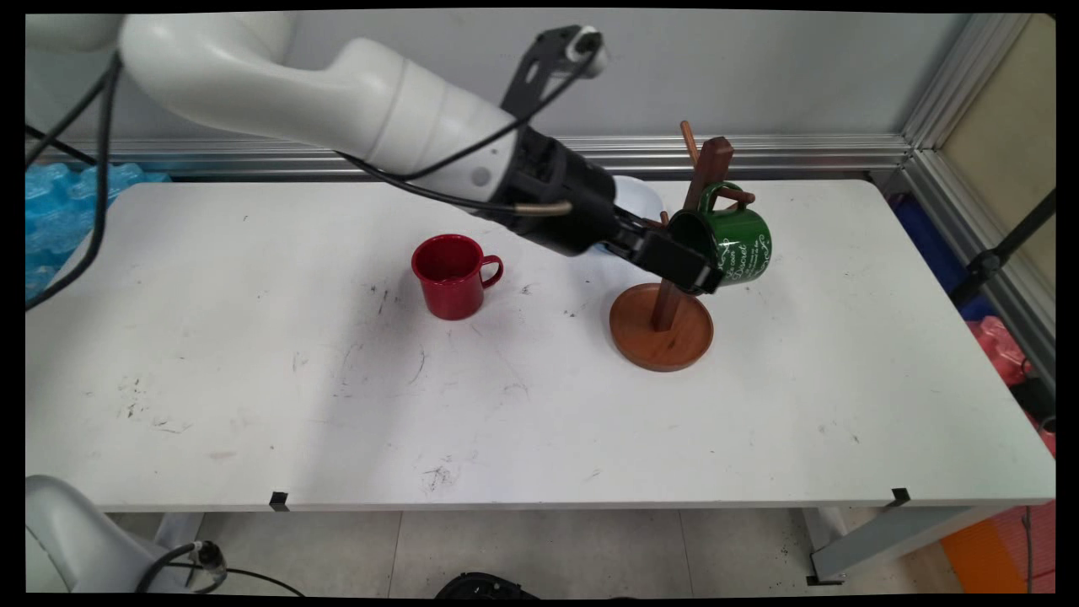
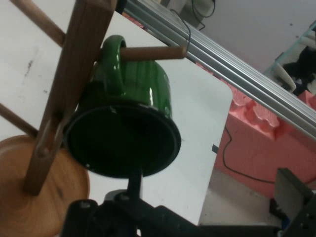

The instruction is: Pick up the green mug from the rack, then place the picked object on the table

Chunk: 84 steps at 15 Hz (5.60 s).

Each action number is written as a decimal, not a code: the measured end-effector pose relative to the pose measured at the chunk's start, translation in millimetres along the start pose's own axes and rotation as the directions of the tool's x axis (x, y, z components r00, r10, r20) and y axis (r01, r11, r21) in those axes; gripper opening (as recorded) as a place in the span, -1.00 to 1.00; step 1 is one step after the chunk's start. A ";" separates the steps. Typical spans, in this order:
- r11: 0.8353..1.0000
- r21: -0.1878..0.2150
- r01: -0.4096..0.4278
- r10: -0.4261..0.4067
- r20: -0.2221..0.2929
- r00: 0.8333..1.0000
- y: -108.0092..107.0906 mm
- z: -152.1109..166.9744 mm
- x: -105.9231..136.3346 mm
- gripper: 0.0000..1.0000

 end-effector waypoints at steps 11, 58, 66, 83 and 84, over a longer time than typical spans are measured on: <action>0.998 0.022 0.067 -0.067 0.006 0.998 9.3 53.8 15.0 1.00; 0.999 -0.009 0.039 -0.040 -0.047 0.998 31.0 37.9 27.3 -1.00; 0.999 -0.044 0.019 -0.021 -0.042 0.999 46.9 28.9 25.1 -1.00; 0.996 -0.034 -0.086 0.088 0.053 0.995 49.1 -21.4 -14.4 -1.00; 0.995 -0.023 -0.097 0.099 0.061 0.993 46.2 -25.7 -16.3 -1.00</action>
